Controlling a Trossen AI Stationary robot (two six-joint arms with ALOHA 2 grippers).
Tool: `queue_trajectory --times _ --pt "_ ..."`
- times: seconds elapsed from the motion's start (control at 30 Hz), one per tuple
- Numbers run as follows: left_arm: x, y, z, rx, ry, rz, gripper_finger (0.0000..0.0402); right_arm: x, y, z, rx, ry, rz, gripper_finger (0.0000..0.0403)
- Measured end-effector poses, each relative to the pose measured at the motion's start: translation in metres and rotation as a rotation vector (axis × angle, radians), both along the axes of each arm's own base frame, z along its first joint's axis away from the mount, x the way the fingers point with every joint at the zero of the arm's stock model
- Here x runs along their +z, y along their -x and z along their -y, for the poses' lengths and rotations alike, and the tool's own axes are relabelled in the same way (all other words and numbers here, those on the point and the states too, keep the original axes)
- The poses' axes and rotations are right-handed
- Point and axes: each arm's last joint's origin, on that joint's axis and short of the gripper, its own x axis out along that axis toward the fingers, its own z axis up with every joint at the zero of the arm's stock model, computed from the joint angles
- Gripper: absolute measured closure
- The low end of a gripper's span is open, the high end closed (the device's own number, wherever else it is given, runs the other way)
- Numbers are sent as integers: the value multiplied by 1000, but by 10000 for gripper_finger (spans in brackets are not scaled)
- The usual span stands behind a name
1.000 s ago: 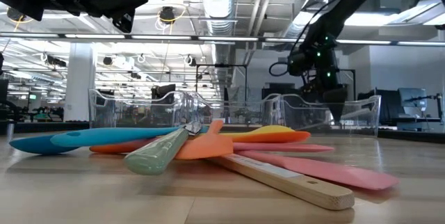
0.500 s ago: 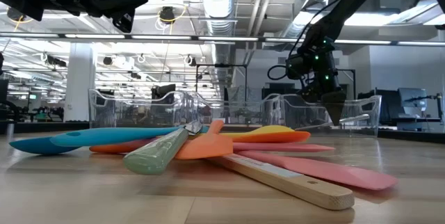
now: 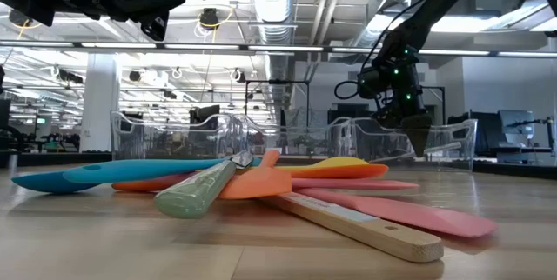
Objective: Pick & Place Kitchen Items
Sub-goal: Put the white patterned table knife into the right transparent bin, then put the right orange spatula into the middle transparent bin
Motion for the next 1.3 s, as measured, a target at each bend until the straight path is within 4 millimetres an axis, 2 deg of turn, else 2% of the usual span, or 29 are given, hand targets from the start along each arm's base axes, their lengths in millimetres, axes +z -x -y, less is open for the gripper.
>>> queue_trajectory --times 0.4,0.67,0.77,0.83,1.0,1.3 --pt "0 0 0 0 0 -1 394 0 -1 1 -6 15 11 348" --pt "0 0 0 0 0 0 394 0 -2 1 -21 18 10 295" --pt "0 0 0 0 0 0 394 5 -3 3 -22 18 -2 287" --pt "0 0 0 -1 0 0 394 12 -7 4 -25 34 -20 290" --pt "0 0 0 -1 0 0 394 45 -21 7 0 50 -10 319" --pt "0 0 0 -1 0 0 394 109 -45 -3 69 59 20 370"
